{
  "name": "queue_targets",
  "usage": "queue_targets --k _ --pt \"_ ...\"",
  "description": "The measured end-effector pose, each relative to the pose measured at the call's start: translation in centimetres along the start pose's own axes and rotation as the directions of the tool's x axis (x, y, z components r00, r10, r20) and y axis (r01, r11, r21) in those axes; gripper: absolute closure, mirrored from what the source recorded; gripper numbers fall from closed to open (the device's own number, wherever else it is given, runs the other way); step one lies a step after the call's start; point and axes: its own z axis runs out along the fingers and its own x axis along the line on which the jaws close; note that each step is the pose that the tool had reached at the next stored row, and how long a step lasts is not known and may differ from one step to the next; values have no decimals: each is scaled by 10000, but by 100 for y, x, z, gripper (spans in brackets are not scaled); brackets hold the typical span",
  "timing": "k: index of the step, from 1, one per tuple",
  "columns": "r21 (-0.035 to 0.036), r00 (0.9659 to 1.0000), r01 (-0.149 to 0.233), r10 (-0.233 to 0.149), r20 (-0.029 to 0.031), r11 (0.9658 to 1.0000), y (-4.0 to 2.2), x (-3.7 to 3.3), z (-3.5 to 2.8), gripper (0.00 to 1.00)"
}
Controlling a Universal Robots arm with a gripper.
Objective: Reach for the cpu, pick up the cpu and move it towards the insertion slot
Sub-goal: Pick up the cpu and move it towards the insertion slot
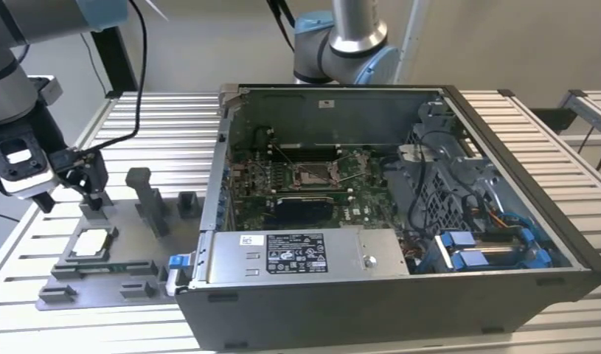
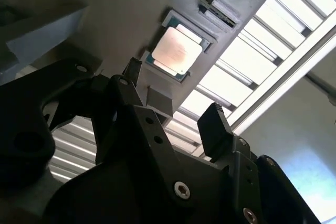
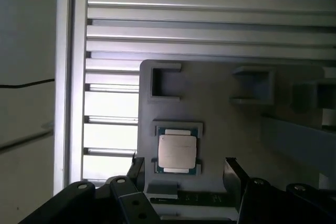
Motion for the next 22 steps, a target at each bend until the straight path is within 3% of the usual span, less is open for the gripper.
queue_targets --k 15,22 --pt "0 10000 -2 2 -27 10000 -68 0 212 0" --pt "0 10000 -2 2 -29 10000 -99 0 277 0"
